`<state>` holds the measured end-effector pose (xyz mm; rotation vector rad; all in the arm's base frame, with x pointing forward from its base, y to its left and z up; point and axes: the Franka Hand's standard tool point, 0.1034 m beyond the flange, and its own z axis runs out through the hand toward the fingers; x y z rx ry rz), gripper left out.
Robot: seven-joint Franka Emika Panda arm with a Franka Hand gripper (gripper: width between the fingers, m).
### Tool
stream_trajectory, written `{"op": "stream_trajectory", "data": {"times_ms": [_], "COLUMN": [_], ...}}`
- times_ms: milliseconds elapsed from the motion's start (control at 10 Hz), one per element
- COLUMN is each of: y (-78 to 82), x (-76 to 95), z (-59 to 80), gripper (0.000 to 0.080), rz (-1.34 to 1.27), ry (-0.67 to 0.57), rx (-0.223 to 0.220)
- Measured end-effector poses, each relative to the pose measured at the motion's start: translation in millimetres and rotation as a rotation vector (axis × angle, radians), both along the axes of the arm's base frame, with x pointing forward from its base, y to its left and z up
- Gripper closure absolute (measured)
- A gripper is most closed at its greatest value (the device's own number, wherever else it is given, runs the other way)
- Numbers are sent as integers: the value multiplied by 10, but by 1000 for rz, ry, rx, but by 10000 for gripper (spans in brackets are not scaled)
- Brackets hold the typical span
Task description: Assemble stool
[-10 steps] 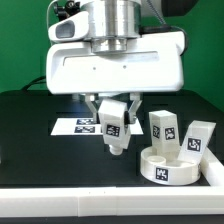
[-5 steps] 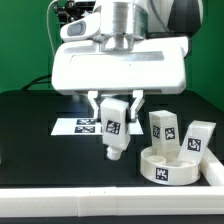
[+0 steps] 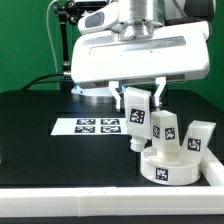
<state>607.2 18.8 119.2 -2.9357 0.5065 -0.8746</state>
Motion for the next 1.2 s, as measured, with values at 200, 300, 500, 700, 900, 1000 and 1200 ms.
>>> {"op": "stream_trajectory", "data": {"times_ms": [200,300,500,700,900,1000,1200], "y": [-14,-17,96,195,191,190,186], "x": [-9,-50,-46,-68,-66,-68,-138], "z": [8,4,22,-37,-46,-48,-95], "gripper": [476,476,476,476,476,476,476], "rz": [-2,-7,-4,5,1,0,-2], "ry": [-13,-33,-54,-43,-35,-34,-43], "rx": [-3,2,32,44,48,48,40]}}
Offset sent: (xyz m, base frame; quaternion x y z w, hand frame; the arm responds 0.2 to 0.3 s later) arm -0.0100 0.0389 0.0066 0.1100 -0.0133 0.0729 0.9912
